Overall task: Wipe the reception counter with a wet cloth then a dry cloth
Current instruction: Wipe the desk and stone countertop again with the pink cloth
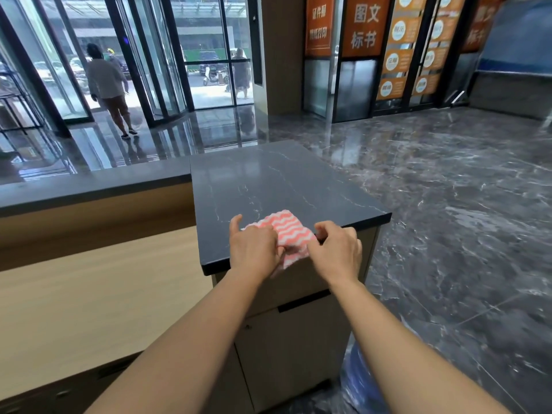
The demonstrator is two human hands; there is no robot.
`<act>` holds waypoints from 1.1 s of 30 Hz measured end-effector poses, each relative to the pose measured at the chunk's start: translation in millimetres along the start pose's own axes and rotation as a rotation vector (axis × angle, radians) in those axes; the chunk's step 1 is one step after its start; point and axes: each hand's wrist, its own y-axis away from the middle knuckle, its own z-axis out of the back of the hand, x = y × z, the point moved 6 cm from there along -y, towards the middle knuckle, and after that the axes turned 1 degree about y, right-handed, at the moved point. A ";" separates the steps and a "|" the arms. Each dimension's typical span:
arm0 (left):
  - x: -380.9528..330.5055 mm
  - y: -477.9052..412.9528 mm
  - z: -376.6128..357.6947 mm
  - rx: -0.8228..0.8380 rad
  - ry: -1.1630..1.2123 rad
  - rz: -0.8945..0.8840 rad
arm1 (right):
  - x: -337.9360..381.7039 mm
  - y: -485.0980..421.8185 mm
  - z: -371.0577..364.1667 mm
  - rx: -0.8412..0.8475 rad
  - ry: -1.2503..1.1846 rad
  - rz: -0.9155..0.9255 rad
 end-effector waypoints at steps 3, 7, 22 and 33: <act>2.2 4.6 2.6 -0.006 -0.014 0.034 | -4.8 4.1 -10.3 0.140 0.006 -0.150; 3.4 12.0 6.2 -0.013 -0.045 0.061 | -3.7 7.9 -21.8 0.258 -0.131 -0.313; -1.7 4.2 36.3 -0.070 0.148 -0.011 | -5.0 -6.2 -3.2 0.215 -0.423 -0.276; -80.4 -34.0 29.8 0.183 0.340 -0.291 | -49.6 -22.0 76.2 0.076 -0.347 -0.175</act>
